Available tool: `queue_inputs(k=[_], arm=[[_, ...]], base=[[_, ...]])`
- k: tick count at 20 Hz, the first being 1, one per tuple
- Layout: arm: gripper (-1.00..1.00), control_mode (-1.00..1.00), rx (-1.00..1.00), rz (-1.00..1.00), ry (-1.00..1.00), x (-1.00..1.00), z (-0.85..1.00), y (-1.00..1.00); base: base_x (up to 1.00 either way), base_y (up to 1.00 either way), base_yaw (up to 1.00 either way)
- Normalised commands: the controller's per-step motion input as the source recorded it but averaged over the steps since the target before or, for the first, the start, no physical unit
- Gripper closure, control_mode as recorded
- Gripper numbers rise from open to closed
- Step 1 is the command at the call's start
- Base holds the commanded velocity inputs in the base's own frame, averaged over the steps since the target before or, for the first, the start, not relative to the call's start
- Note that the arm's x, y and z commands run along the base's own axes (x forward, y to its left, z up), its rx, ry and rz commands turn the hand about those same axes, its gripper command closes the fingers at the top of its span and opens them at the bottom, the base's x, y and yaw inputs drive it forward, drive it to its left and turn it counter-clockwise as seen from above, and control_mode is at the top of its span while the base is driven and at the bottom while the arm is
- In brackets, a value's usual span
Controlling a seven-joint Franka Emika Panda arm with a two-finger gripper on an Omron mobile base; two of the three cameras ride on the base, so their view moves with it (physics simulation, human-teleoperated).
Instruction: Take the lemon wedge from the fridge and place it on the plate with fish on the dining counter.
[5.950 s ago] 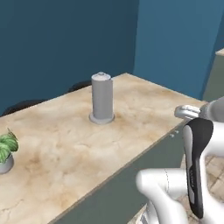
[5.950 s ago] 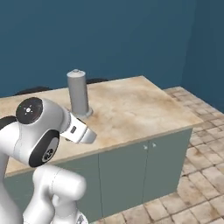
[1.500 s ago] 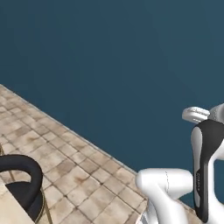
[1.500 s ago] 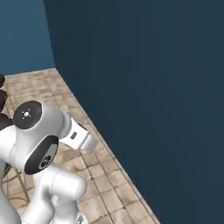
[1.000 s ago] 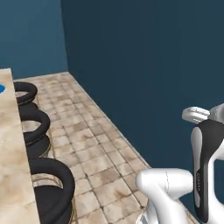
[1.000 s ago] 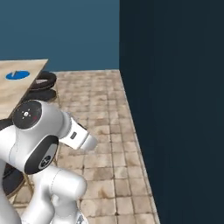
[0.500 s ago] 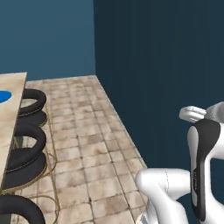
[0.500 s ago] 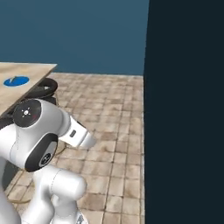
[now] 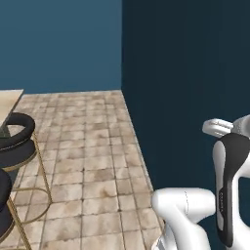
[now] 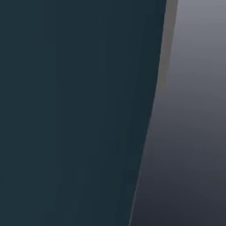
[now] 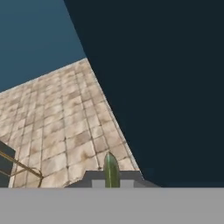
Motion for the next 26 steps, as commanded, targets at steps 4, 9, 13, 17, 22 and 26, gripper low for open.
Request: queue_inputs(k=[4, 9, 13, 17, 22, 26], arm=[[1.00, 1.00, 0.00, 0.00, 0.00, 0.00, 0.00, 0.00], [1.00, 1.00, 0.00, 0.00, 0.00, 0.00, 0.00, 0.00], [1.00, 1.00, 0.00, 0.00, 0.00, 0.00, 0.00, 0.00], [1.00, 1.00, 0.00, 0.00, 0.00, 0.00, 0.00, 0.00], [1.00, 1.00, 0.00, 0.00, 0.00, 0.00, 0.00, 0.00], [1.00, 1.00, 0.00, 0.00, 0.00, 0.00, 0.00, 0.00]], base=[[1.00, -0.25, 0.46], [1.00, -0.04, 0.52], [1.00, 0.00, 0.52], [1.00, 0.00, 0.52], [1.00, 0.00, 0.53], [0.90, 0.14, 0.54]])
